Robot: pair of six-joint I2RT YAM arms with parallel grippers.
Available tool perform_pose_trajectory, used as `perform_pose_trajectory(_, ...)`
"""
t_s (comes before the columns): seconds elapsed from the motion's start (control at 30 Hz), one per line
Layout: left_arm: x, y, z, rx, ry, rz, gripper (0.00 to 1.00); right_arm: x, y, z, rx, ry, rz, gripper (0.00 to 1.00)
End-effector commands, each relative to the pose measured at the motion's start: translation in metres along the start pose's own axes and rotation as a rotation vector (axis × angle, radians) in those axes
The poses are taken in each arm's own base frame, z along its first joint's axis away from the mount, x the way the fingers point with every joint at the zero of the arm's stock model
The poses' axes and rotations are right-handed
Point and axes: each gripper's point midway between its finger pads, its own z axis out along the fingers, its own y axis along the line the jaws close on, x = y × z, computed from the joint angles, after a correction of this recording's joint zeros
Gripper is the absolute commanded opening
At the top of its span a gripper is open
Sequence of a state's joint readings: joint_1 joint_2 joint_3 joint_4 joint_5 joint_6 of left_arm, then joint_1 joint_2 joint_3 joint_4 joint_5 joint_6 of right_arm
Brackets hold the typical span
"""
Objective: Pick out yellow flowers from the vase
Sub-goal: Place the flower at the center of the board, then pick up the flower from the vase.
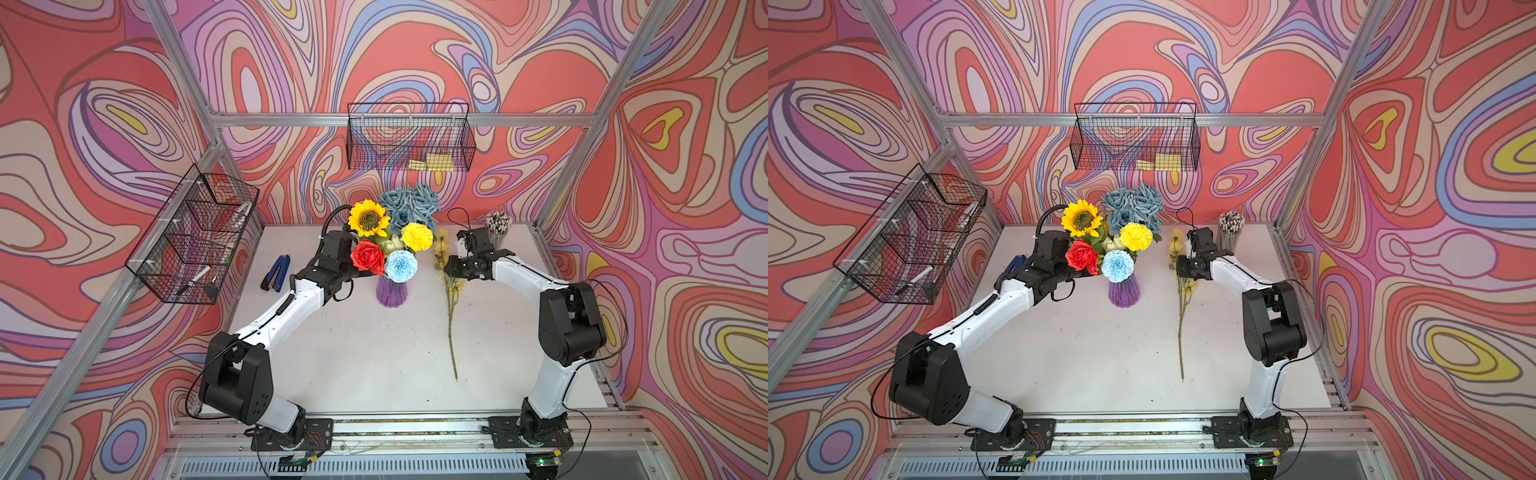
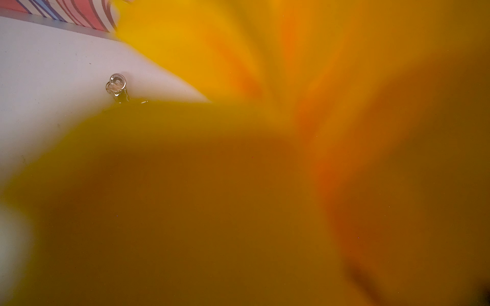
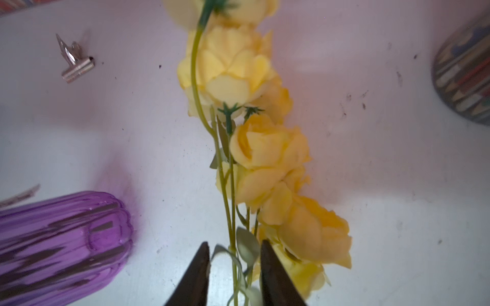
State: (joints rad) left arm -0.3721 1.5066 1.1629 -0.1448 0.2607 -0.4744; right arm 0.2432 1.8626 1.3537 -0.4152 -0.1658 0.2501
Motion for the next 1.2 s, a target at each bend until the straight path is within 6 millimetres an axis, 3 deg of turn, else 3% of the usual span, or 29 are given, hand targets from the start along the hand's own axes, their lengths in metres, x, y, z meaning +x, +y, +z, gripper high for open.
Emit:
perform_pose_trajectory(0.0,0.014,0.01,-0.006,-0.05,0.056,0.007,0.7,-0.019,0.002,-0.022,0.007,-0.08,-0.006,0.48)
perform_pose_trajectory(0.1,0.014,0.01,-0.006,-0.049,0.054,0.007,0.7,-0.022,0.004,-0.034,0.011,-0.105,-0.012,0.56)
perform_pose_trajectory(0.17,0.013,0.01,-0.005,-0.051,0.054,0.007,0.7,-0.031,0.009,-0.057,-0.001,-0.168,-0.022,0.58)
perform_pose_trajectory(0.3,0.011,0.01,-0.008,-0.058,0.045,0.016,0.71,-0.048,0.042,-0.125,-0.145,-0.375,-0.065,0.6)
perform_pose_trajectory(0.43,0.008,0.01,-0.01,-0.066,0.039,0.027,0.72,-0.034,0.086,-0.182,-0.378,-0.56,-0.119,0.6)
perform_pose_trajectory(0.53,0.008,0.01,-0.009,-0.066,0.038,0.022,0.72,-0.011,0.117,-0.203,-0.482,-0.666,-0.183,0.6)
perform_pose_trajectory(0.63,0.011,0.01,-0.006,-0.048,0.042,0.001,0.72,0.01,0.136,-0.214,-0.555,-0.759,-0.216,0.58)
perform_pose_trajectory(0.77,0.011,0.007,-0.003,-0.016,0.042,-0.025,0.72,0.022,0.141,-0.209,-0.585,-0.802,-0.234,0.53)
perform_pose_trajectory(1.17,0.012,0.009,0.004,0.022,0.06,-0.09,0.72,-0.007,0.187,-0.206,-0.674,-0.853,-0.341,0.49)
